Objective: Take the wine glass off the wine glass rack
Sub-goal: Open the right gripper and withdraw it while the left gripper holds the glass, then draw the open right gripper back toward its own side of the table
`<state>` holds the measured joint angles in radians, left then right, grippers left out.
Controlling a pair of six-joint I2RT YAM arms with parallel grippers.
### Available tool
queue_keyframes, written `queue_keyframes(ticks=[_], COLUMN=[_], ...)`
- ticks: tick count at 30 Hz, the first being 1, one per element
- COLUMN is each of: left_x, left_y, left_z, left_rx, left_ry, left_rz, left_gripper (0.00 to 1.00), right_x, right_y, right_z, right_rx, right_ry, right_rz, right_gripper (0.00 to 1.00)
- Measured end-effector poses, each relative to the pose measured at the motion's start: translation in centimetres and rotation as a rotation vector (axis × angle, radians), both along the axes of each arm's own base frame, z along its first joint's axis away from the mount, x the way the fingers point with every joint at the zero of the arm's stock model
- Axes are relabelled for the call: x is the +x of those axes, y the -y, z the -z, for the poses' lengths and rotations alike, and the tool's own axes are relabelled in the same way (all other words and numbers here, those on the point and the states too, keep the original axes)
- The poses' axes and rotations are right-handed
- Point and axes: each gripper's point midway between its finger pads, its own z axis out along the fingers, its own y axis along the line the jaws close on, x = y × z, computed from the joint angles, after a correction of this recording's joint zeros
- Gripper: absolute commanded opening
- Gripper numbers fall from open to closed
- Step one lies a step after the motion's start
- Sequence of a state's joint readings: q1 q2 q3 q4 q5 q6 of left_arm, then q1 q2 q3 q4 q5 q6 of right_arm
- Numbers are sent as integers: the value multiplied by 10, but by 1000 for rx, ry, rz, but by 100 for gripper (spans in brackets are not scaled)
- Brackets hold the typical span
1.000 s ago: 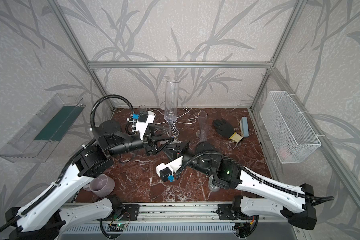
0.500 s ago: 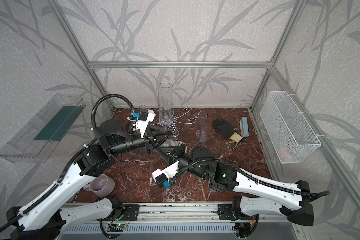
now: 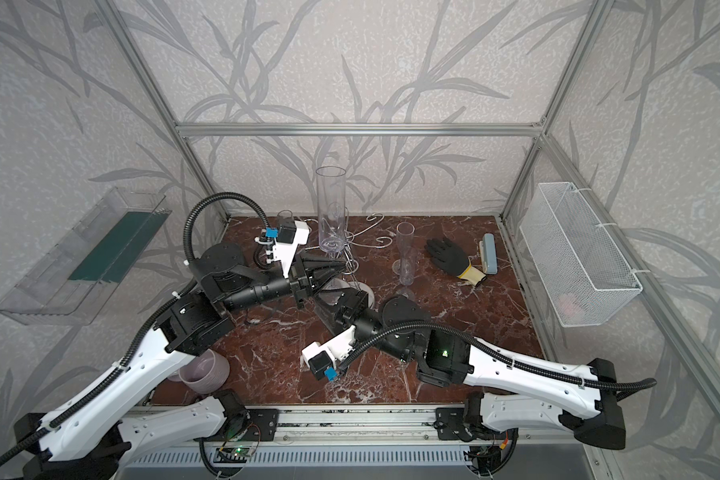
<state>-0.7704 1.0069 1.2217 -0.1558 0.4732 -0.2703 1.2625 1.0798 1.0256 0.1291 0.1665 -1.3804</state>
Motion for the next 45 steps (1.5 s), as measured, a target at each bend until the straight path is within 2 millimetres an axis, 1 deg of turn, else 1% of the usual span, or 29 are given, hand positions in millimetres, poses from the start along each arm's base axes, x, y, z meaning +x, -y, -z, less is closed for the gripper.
queue_keyframes(ticks=[4, 7, 9, 10, 14, 17, 20, 22, 25, 28, 31, 35, 37, 41, 43, 45], left_x=[0, 2, 3, 5, 8, 10, 12, 13, 14, 12, 11, 11, 11, 11, 10, 10], left_y=[-8, -14, -18, -21, -31, -38, -43, -45, -47, -49, -49, -49, -49, -49, -49, -48], left_z=[-3, -5, -4, -3, 1, 3, 6, 7, 9, 11, 14, 17, 19, 23, 25, 28], left_rx=[-15, -16, -10, -5, 11, 22, 43, 56, 80, 107, 133, 158, 167, 186, 195, 202], left_ry=[24, 47, 63, 74, 116, 150, 182, 200, 229, 253, 275, 291, 294, 296, 294, 290], left_rz=[-35, -69, -96, -113, -168, -209, -239, -250, -264, -267, -266, -264, -263, -261, -258, -254], left_gripper=[0, 0, 0, 0, 0, 0, 0, 0, 0, 0, 0, 0, 0, 0, 0, 0], right_x=[-4, -11, -17, -22, -29, -20, -5, 8, 24, 31, 36, 43, 47, 56, 59, 60], right_y=[-1, 4, 10, 15, 39, 58, 77, 93, 112, 120, 115, 96, 81, 48, 38, 31], right_z=[1, -7, -19, -28, -72, -109, -136, -151, -165, -176, -183, -186, -181, -162, -155, -152], right_rx=[15, 65, 119, 155, 334, 495, 642, 737, 851, 920, 935, 915, 886, 800, 772, 754], right_ry=[-42, -106, -154, -177, -271, -359, -481, -572, -704, -822, -924, -1045, -1103, -1205, -1241, -1265], right_rz=[-20, -52, -79, -98, -123, -80, -31, -8, 12, -4, -37, -82, -98, -119, -124, -130], right_gripper=[63, 64, 65, 66, 72, 75, 75, 76, 76, 76, 76, 76, 76, 76, 76, 76])
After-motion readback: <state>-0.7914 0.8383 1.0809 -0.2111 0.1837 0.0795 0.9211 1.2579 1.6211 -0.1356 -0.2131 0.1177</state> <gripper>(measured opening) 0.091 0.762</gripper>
